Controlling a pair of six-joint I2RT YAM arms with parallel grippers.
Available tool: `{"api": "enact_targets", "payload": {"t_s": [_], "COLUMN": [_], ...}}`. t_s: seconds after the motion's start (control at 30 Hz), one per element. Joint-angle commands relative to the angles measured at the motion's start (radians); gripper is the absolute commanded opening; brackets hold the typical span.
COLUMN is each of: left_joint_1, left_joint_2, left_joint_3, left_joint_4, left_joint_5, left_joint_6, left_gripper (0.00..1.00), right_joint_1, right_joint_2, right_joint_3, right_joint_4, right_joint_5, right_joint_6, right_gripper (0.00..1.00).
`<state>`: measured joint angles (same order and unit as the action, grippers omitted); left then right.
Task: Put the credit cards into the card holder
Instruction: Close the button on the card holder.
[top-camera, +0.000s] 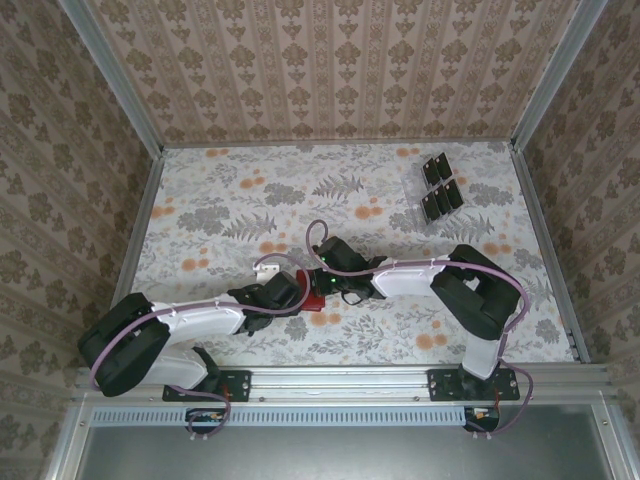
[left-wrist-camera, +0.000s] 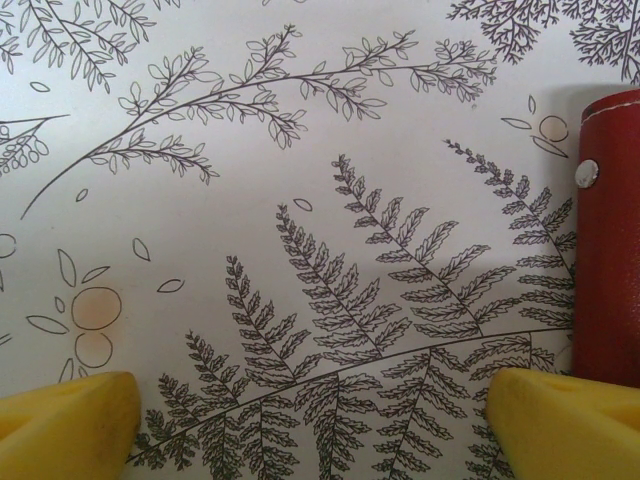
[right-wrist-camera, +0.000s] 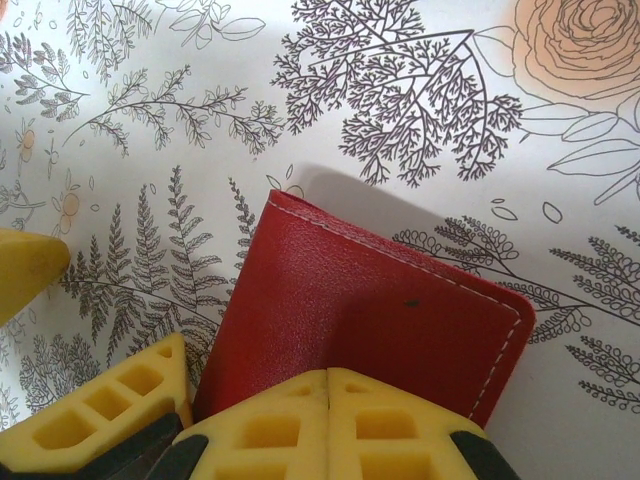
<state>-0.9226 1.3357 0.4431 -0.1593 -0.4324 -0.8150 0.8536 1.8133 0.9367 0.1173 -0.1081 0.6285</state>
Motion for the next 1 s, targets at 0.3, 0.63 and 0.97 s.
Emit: {"api": "enact_targets", "payload": {"t_s": [0.3, 0.63, 0.97], "left_joint_1": [-0.005, -0.002, 0.069], "left_joint_2": [0.103, 0.081, -0.013], "left_joint_3": [-0.052, -0.062, -0.076], "left_joint_4": [0.062, 0.065, 0.036], "left_joint_5": [0.214, 0.221, 0.256], "left_joint_6": [-0.024, -0.077, -0.139], "left_gripper": [1.0, 1.0, 1.0], "right_joint_1": [0.02, 0.078, 0.145], "right_joint_2": [0.014, 0.099, 0.194], "right_joint_3": [-0.096, -0.241, -0.359], "right_joint_4": [0.006, 0.122, 0.279], "right_joint_5": [0.033, 0.157, 0.295], "right_joint_6": [-0.042, -0.061, -0.026], "right_gripper": [0.0, 0.0, 0.0]}}
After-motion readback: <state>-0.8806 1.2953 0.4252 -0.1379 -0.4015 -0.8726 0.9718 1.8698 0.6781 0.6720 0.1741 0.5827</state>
